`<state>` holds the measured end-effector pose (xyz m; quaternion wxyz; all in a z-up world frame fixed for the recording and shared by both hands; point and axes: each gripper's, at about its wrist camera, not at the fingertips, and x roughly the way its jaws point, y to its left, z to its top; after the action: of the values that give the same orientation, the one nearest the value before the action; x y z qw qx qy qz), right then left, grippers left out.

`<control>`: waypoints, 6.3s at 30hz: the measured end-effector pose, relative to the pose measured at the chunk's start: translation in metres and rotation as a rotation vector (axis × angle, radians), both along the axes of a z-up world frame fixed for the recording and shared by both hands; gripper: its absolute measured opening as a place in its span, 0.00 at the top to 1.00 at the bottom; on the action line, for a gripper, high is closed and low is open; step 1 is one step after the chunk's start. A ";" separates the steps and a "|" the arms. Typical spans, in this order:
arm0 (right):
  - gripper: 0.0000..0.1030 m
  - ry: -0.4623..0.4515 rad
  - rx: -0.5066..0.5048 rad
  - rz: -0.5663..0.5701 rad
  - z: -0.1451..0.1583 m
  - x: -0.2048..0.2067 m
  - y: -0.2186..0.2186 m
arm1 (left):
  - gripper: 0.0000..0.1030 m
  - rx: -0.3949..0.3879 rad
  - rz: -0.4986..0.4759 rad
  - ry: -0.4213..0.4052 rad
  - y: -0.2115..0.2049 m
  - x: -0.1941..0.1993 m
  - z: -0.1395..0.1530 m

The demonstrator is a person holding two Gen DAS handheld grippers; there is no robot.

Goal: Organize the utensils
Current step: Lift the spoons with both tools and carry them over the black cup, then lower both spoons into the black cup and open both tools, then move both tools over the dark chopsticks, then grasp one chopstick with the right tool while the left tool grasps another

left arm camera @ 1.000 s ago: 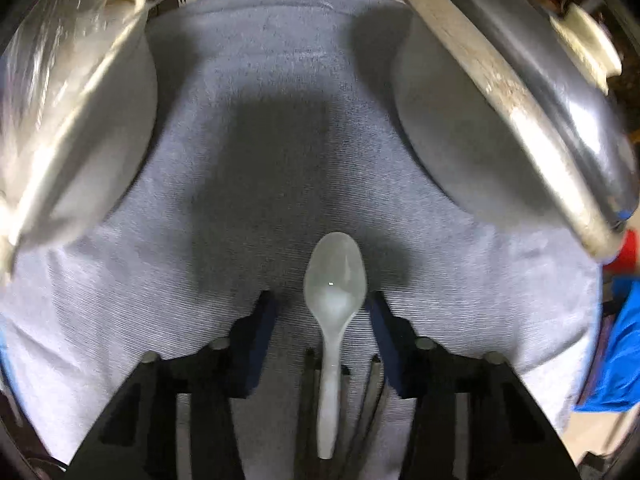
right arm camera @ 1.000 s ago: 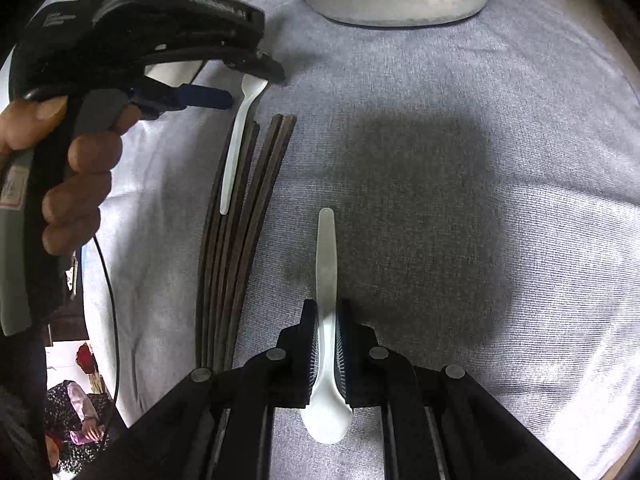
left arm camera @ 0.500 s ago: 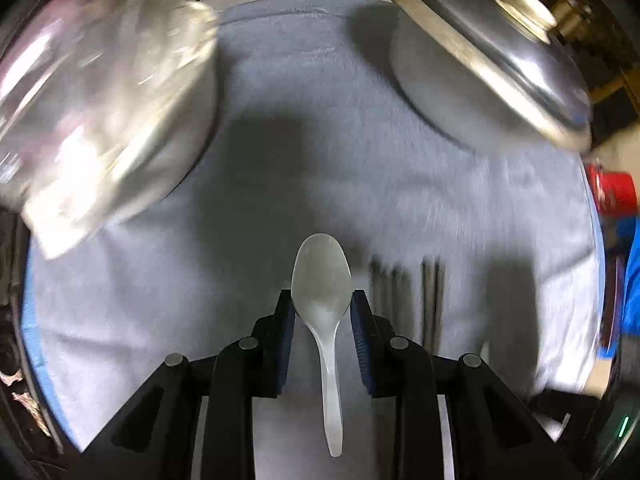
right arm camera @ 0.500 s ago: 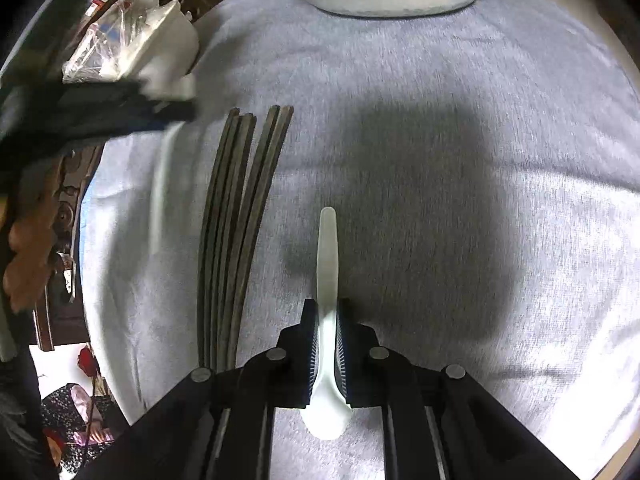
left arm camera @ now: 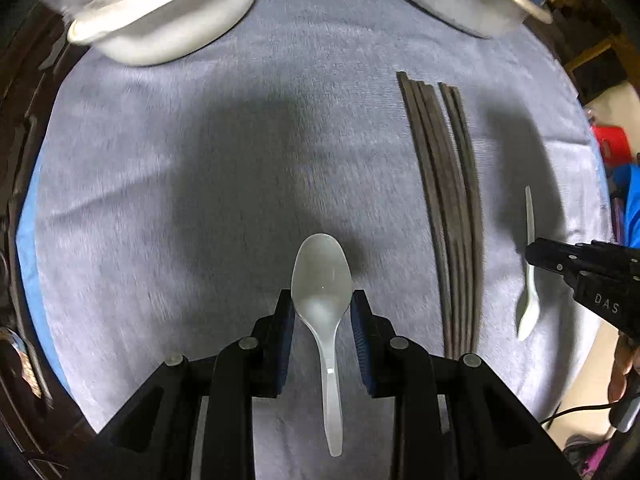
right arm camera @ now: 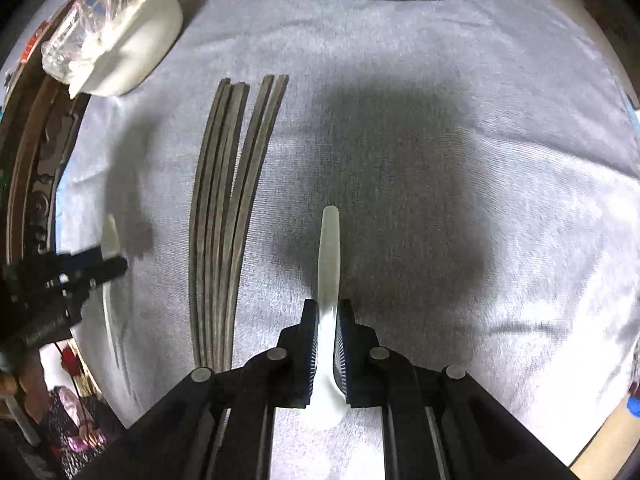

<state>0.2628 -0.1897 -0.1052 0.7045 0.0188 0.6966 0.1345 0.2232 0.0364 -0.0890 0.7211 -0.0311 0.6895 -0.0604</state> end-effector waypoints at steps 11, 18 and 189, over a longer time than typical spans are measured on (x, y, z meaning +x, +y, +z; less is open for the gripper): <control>0.89 -0.177 0.049 -0.067 0.040 -0.052 -0.010 | 0.71 -0.103 0.115 -0.170 0.018 -0.083 0.036; 0.89 -0.297 0.067 -0.085 0.061 -0.078 -0.017 | 0.71 -0.123 0.176 -0.295 0.000 -0.099 0.077; 0.92 -0.078 -0.104 0.131 -0.021 0.001 0.010 | 0.33 -0.081 0.186 -0.116 -0.040 0.042 0.000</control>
<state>0.2642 -0.1794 -0.1263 0.7207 -0.0689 0.6745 0.1447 0.2647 -0.0033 -0.0890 0.7603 -0.1206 0.6378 -0.0229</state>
